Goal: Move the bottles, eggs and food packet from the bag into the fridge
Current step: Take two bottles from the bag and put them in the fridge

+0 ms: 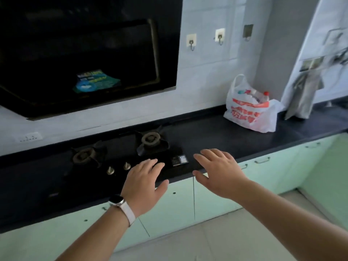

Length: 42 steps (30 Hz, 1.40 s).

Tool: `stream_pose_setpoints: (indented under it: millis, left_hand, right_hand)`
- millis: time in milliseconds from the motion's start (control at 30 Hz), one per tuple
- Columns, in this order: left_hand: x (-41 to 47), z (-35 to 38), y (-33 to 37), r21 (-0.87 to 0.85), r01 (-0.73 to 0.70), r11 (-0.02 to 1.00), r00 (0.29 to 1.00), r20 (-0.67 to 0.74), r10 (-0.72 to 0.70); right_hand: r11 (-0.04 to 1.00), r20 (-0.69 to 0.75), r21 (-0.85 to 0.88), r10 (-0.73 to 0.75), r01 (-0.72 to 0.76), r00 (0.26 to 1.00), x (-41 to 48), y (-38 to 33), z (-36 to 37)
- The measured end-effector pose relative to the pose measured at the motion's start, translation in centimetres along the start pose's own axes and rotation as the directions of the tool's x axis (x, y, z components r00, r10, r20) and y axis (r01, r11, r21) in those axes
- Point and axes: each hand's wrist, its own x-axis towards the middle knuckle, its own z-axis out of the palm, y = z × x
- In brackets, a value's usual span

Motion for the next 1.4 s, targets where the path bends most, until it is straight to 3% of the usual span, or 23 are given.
stream_pose_setpoints:
  millis: [300,533,967,1400]
  left_hand:
    - [8.7,4.5,6.5,-0.130,-0.245,0.961,0.969,-0.019,0.245]
    - [16.9,9.1,8.9,-0.211,-0.383,0.899,0.923,-0.052,0.381]
    - [32.3,15.4,8.8,-0.279,-0.533,0.799,0.843,-0.096,0.529]
    - [39.1,19.7,15.5,-0.323,-0.624,0.712,0.761,-0.044,0.647]
  right_hand:
    - [0.961,0.027,-0.017,0.277,-0.276,0.961,-3.1,8.2,-0.4]
    - [0.904,0.031,-0.067,0.425,-0.422,0.905,-0.7,13.5,0.6]
    - [0.810,0.001,-0.112,0.580,-0.576,0.815,9.1,20.0,0.7]
    - [0.735,0.012,-0.098,0.676,-0.671,0.737,9.4,28.1,2.2]
